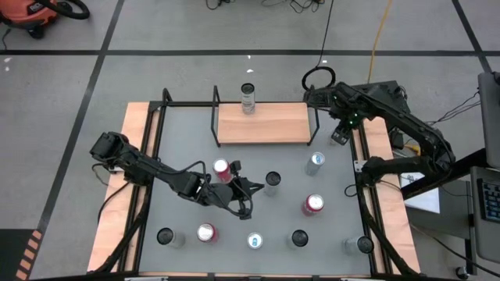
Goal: Place canned beverage on shelf
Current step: Put the top right white yellow soda can on the shelf
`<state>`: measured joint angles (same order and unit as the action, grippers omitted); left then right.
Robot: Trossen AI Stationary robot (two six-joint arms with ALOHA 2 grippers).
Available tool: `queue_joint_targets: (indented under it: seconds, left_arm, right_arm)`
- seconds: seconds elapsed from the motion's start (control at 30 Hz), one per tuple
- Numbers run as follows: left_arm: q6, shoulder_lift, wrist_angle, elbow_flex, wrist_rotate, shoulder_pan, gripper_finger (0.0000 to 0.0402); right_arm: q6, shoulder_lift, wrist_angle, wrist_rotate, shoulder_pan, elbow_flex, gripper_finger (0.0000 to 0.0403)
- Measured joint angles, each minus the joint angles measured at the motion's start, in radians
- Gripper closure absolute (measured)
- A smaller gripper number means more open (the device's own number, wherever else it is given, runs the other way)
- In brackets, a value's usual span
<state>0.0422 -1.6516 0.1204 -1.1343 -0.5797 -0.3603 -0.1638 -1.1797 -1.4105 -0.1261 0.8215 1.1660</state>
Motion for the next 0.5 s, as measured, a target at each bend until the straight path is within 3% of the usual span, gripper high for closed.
queue_joint_targets:
  seconds: [0.5]
  left_arm:
    - [-0.031, 0.0, 0.031, 0.0, -0.04, 0.014, 0.0396]
  right_arm:
    - [0.094, 0.08, -0.165, 0.114, -0.169, 0.24, 0.0197]
